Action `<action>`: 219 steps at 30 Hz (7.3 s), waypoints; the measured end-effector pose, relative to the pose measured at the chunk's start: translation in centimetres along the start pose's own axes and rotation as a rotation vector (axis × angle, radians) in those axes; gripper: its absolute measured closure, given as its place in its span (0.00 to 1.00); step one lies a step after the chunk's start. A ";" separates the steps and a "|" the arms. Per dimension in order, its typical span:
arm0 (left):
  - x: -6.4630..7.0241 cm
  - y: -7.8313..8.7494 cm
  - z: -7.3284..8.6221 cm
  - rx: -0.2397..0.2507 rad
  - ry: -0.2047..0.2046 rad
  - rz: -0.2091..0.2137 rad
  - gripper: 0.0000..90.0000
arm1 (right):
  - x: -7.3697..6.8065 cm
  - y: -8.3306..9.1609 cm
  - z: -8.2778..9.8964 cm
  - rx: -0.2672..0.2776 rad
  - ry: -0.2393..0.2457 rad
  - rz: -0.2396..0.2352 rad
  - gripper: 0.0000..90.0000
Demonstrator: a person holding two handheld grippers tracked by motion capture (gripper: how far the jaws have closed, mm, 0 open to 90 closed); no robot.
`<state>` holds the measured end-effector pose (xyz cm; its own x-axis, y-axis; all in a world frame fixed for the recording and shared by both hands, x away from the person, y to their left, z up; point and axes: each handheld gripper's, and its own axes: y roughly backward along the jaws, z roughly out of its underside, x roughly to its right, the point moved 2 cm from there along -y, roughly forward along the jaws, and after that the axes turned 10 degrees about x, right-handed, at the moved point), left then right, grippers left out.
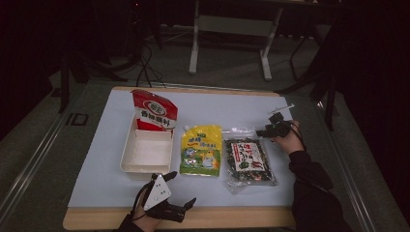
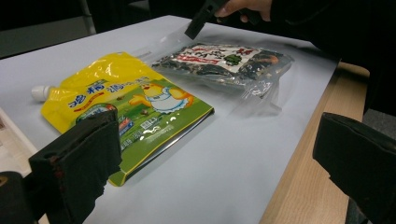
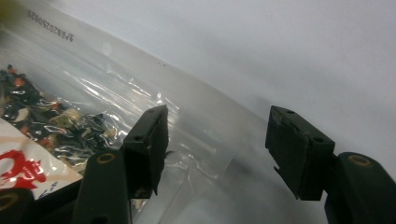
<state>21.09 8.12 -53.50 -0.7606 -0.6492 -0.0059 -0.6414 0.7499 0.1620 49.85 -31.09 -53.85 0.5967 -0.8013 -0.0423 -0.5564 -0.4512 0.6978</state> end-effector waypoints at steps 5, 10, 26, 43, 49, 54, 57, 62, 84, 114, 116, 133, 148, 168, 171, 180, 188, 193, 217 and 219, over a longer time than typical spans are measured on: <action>0.0 0.0 0.0 -0.001 0.001 0.002 0.03 | -0.3 -0.2 -0.4 -0.042 0.038 -0.026 0.67; 0.0 0.0 0.0 -0.001 0.000 0.002 0.03 | -0.5 0.2 -0.7 -0.064 0.075 0.009 0.90; 0.1 -0.1 -0.2 0.001 -0.004 0.006 0.03 | -1.4 4.1 -1.7 -0.020 0.164 0.033 1.00; 0.1 -0.6 -2.1 -0.022 -0.032 0.025 0.03 | -3.2 11.4 -4.3 0.129 0.266 0.076 1.00; 0.2 -1.3 -2.7 -0.033 -0.016 0.070 0.03 | -5.1 13.4 -5.2 0.183 0.314 0.054 1.00; 0.8 -2.0 -3.2 -0.090 0.009 0.114 0.04 | -6.8 14.8 -5.7 0.212 0.361 0.034 1.00; 0.8 -2.4 -3.7 -0.080 0.043 0.144 0.04 | -7.9 15.6 -5.9 0.232 0.391 0.019 1.00; 0.7 -3.5 -4.4 -0.060 0.078 0.165 0.04 | -9.3 17.0 -6.1 0.267 0.431 0.008 1.00; -1.4 -6.6 -2.7 -0.046 0.180 0.188 0.07 | -20.9 23.9 -7.1 0.456 0.702 -0.190 1.00; -1.5 -3.1 -5.0 0.085 0.150 0.415 0.85 | -24.7 24.5 -8.6 0.505 0.741 -0.292 1.00; -1.5 -3.1 -5.0 0.085 0.150 0.415 0.86 | -24.4 24.4 -8.5 0.506 0.726 -0.293 1.00; -1.7 -2.6 -9.0 0.019 0.102 0.339 0.88 | -19.3 23.4 -7.3 0.592 0.500 -0.295 0.69; -4.3 -0.4 -12.0 0.068 0.089 0.224 0.88 | -15.5 19.5 -3.2 0.591 0.292 -0.272 0.43; -10.8 7.5 -14.2 0.062 0.033 0.005 0.88 | -12.7 16.2 0.4 0.591 0.187 -0.298 0.15; -11.7 8.3 -13.8 0.028 0.019 0.002 0.88 | -12.5 16.1 0.5 0.599 0.182 -0.297 0.16; -14.5 10.0 -12.7 -0.060 0.003 -0.042 0.88 | -12.3 16.2 0.6 0.589 0.183 -0.281 0.16; -16.2 9.9 -12.0 -0.138 0.010 -0.024 0.88 | -12.1 16.0 0.6 0.589 0.167 -0.293 0.16; -16.2 9.4 -11.4 -0.155 0.025 -0.005 0.88 | -12.1 16.0 0.7 0.589 0.165 -0.292 0.16; -18.3 8.0 -9.0 -0.187 0.057 -0.006 0.88 | -12.4 15.6 1.0 0.575 0.170 -0.296 0.16; -18.1 7.5 -8.4 -0.224 0.039 0.002 0.88 | -12.3 15.6 1.1 0.574 0.171 -0.294 0.16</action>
<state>30.91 24.49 -43.91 -0.7543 -0.6557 0.0320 -0.5983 0.7068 0.3774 33.19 -28.65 -43.21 0.8279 -0.5603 -0.0254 -0.5475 -0.8171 0.1806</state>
